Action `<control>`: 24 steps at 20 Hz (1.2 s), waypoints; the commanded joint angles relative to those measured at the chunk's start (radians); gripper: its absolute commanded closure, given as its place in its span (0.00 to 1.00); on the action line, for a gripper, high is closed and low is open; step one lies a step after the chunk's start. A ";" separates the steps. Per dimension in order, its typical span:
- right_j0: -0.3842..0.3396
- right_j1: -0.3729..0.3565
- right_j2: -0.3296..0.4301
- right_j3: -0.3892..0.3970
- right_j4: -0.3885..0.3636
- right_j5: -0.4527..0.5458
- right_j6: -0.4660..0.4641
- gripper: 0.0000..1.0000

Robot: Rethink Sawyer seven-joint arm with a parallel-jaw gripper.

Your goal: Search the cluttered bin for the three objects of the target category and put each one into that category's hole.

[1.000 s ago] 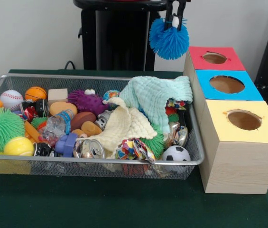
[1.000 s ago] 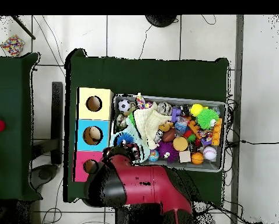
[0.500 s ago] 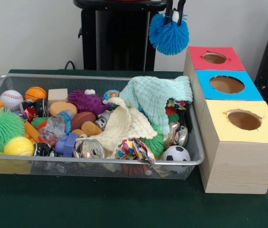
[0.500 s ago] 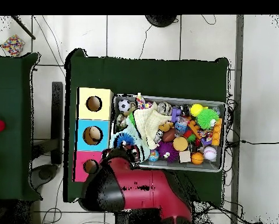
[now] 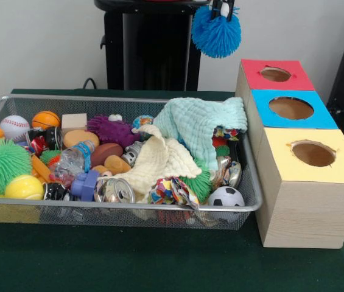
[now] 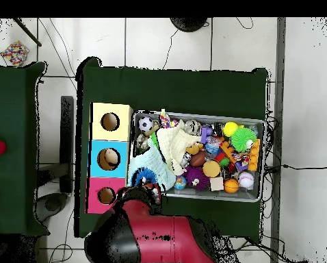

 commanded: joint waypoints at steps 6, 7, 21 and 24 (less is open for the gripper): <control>0.034 -0.054 -0.071 0.168 0.059 -0.016 0.221 1.00; 0.033 -0.053 -0.071 0.172 0.063 -0.018 0.218 1.00; 0.073 -0.057 -0.100 0.130 0.069 0.047 0.208 1.00; 0.079 -0.059 -0.107 0.133 0.072 0.046 0.207 1.00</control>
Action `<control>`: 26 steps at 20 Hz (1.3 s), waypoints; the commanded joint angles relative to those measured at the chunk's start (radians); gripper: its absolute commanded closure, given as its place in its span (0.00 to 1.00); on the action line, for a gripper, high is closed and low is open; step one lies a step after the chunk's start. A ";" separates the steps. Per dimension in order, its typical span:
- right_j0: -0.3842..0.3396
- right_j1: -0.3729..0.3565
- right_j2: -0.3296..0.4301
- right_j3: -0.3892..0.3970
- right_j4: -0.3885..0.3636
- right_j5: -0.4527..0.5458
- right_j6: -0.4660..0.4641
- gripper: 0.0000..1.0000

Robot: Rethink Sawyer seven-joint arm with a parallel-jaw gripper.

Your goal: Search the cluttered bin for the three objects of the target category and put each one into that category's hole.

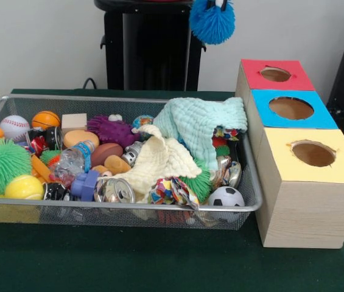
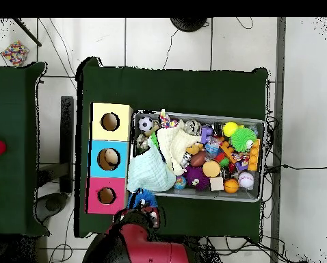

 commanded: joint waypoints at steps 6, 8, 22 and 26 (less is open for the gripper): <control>0.022 -0.004 -0.028 0.017 0.045 0.048 0.205 1.00; 0.028 -0.007 -0.035 0.020 0.048 0.051 0.208 1.00; 0.155 -0.061 -0.135 0.026 0.071 0.137 0.281 1.00; 0.203 -0.022 -0.152 0.028 0.088 0.094 0.318 1.00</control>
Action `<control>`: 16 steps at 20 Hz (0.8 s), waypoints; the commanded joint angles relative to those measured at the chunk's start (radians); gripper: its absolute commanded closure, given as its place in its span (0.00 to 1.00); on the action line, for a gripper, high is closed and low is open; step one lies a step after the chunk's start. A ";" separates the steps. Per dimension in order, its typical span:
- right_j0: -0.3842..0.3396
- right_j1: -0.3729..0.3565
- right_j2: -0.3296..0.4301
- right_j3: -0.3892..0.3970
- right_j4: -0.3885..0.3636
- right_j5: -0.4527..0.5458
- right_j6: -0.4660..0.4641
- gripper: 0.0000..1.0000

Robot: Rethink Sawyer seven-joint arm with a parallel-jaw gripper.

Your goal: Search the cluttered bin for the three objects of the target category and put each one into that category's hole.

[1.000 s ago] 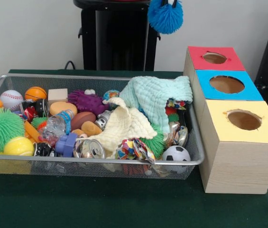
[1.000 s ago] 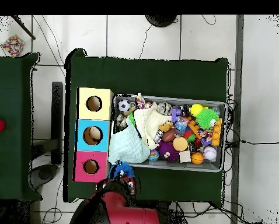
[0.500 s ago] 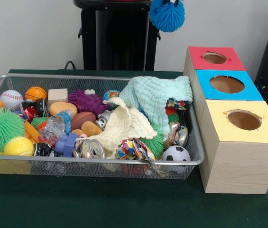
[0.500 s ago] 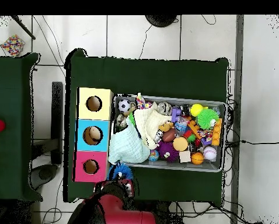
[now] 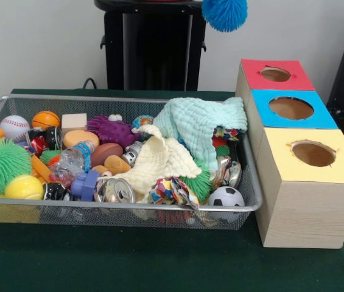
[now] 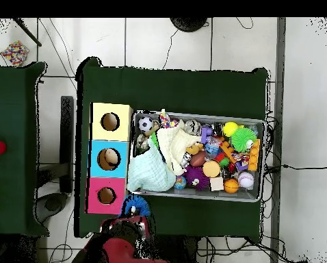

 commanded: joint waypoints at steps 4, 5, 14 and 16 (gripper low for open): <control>0.096 0.056 -0.069 0.037 0.077 0.048 0.349 1.00; 0.111 0.064 -0.076 0.040 0.083 0.036 0.360 1.00; 0.194 0.185 -0.058 0.114 0.176 -0.168 0.462 1.00; 0.199 0.213 -0.050 0.123 0.183 -0.210 0.477 1.00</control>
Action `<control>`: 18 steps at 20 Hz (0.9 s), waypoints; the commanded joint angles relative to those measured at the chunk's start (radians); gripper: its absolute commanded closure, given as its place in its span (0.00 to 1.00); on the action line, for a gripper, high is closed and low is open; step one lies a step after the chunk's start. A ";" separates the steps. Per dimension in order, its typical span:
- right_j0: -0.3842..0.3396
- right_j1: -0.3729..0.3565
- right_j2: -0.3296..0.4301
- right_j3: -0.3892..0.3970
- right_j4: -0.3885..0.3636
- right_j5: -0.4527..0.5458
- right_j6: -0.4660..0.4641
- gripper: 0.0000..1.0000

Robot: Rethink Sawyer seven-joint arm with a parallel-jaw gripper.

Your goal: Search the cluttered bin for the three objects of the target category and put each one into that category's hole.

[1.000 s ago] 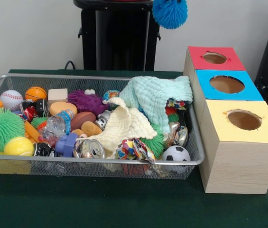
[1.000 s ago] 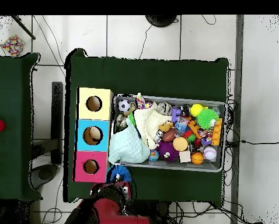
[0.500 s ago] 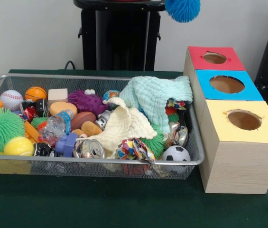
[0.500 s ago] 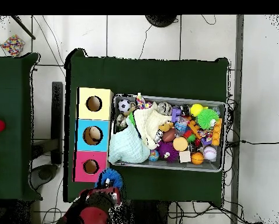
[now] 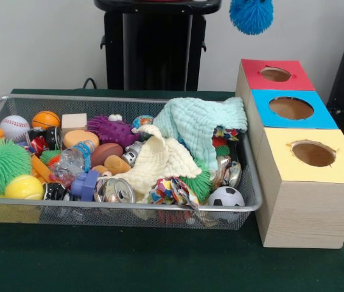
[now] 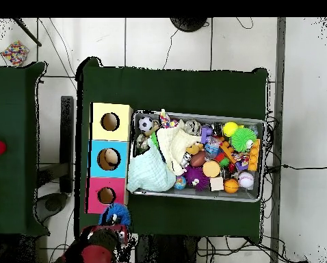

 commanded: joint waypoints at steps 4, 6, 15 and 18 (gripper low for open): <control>0.045 0.182 0.014 0.105 0.087 -0.219 0.362 1.00; 0.053 0.215 0.018 0.103 0.097 -0.248 0.371 1.00; 0.052 0.346 0.067 0.081 0.133 -0.371 0.395 1.00; 0.081 0.383 0.064 0.067 0.170 -0.378 0.407 1.00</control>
